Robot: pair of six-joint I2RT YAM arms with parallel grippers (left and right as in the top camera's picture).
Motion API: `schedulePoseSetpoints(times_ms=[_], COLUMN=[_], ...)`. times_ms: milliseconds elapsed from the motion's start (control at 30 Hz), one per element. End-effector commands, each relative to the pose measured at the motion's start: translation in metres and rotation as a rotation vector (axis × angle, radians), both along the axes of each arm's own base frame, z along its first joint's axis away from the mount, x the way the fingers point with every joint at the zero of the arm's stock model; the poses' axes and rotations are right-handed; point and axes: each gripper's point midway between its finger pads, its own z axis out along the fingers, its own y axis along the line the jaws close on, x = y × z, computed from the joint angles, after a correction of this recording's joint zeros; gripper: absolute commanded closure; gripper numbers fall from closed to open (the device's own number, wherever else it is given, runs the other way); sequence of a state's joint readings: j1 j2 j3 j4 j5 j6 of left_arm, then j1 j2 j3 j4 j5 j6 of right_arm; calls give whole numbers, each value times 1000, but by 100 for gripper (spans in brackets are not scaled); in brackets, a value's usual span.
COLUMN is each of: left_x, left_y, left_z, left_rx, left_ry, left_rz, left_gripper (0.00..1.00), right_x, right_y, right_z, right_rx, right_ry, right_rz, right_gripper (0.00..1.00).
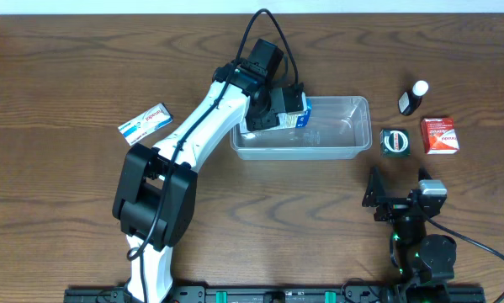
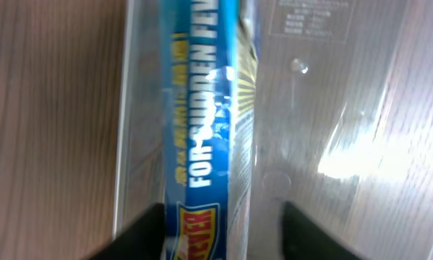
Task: Pack container
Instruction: 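Lift the blue box and carry it over the clear container, then lower the blue box into the container and open the left gripper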
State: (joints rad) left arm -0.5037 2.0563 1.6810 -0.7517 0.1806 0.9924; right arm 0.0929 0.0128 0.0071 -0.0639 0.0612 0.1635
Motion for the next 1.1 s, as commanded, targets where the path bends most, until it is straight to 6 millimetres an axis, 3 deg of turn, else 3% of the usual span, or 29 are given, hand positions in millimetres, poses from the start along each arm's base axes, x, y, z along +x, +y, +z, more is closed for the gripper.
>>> schedulePoseSetpoints(times_ms=[0,300,600,733,767,800,867,1067], left_x=[6,8,2,-10,-11,-12,-13,-3], left_y=[-2,-4,-5,-7,-6,-6,-7,-26], left_z=[6,16,67,72,71,71,71,81], left_rx=[-17,-31,-98,-120,-118,-115,-123,-278], left_ry=[-13,-38,-110,-75,-70,-65,-59,-19], left_rz=[1,0,18,0,1,1,2,150], left_gripper=[43,43,43,43,48,75,94,94], right_x=[0,0,0,0,0,0,0,0], right_y=[-2,-2,-2,-2,-2,-2,-2,-2], right_z=[-1,-1,-1,-1,-1,-1,-1,-1], right_rx=[-16,-16,-16,-16,-16,-16,-16,-16], right_ry=[2,2,2,2,2,2,2,2], right_rz=[-8,-8,-8,-8,-8,-8,-8,-8], right_gripper=[1,1,1,1,1,1,1,1])
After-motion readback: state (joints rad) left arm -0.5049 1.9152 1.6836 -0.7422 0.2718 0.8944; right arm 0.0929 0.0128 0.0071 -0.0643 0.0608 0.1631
